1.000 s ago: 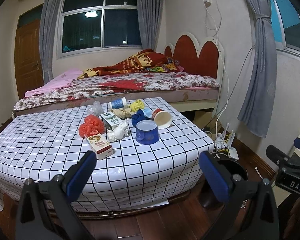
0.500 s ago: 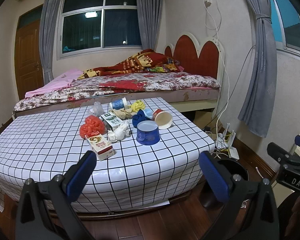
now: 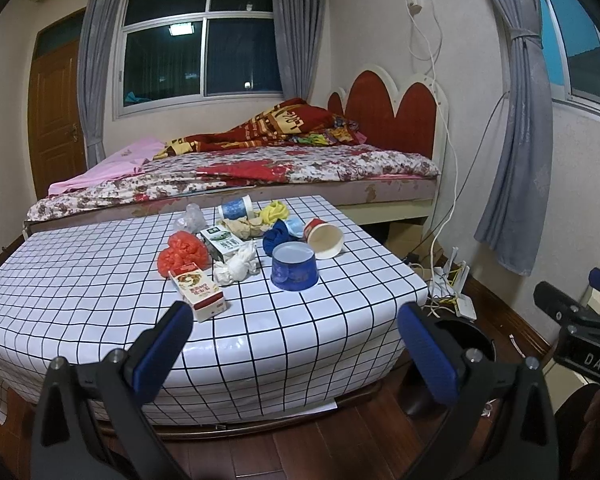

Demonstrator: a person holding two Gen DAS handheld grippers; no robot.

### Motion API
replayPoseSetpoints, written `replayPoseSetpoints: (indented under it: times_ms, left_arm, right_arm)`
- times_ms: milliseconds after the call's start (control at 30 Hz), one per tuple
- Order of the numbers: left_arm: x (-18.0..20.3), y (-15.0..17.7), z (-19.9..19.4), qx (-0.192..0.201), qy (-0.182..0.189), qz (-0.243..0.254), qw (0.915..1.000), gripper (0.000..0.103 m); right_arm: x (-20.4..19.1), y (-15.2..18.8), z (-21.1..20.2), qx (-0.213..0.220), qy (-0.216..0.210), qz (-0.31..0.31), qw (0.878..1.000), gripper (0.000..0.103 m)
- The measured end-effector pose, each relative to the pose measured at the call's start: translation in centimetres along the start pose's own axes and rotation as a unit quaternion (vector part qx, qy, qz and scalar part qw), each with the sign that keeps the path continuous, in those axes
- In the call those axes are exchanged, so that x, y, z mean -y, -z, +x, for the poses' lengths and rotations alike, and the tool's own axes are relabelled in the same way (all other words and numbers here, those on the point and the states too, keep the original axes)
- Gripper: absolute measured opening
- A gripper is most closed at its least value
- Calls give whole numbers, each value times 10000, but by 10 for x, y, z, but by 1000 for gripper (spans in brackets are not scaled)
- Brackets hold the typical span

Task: Collect trash

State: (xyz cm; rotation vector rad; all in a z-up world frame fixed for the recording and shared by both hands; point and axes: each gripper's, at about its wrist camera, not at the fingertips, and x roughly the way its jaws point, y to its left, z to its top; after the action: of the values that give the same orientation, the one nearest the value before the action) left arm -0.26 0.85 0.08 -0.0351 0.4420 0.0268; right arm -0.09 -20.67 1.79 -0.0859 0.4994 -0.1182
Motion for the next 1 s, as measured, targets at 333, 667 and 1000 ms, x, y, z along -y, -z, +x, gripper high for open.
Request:
replayPoseSetpoints:
  times_ms: [333, 667, 1000]
  left_arm:
    - [-2, -2, 1, 74, -133, 24, 9999, 103]
    - [-2, 1, -2, 20, -86, 0, 10000, 103]
    - [-14, 1, 5, -43, -212, -106, 9997, 103]
  right_arm:
    - [-3, -1, 3, 69, -51, 28, 10000, 102]
    - [-8, 3, 2, 73, -77, 6, 9999, 102]
    - [-19, 0, 12, 7, -462, -78, 9989, 102]
